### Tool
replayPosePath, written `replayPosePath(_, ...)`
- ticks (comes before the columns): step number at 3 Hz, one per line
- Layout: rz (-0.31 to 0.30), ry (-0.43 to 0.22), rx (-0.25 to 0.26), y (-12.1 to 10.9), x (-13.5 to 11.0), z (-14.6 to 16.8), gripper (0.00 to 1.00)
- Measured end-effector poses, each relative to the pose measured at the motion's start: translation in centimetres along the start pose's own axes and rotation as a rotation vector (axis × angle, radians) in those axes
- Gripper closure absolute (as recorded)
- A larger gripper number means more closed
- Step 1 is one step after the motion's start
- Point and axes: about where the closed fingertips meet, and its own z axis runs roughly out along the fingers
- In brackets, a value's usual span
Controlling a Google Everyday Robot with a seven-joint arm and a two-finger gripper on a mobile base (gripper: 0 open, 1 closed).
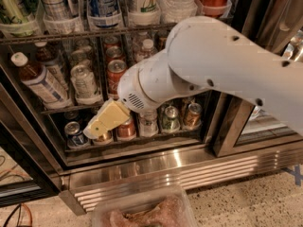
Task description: Pick green can from top shelf of fridge
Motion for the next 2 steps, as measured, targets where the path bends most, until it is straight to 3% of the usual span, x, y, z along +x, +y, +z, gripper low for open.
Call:
replayPosePath(1, -0.018, -0.025, -0.052, 1.17, -1.06, 2.83, 0.0)
replayPosePath(2, -0.018, -0.025, -0.054, 1.2, -1.05, 2.9, 0.0)
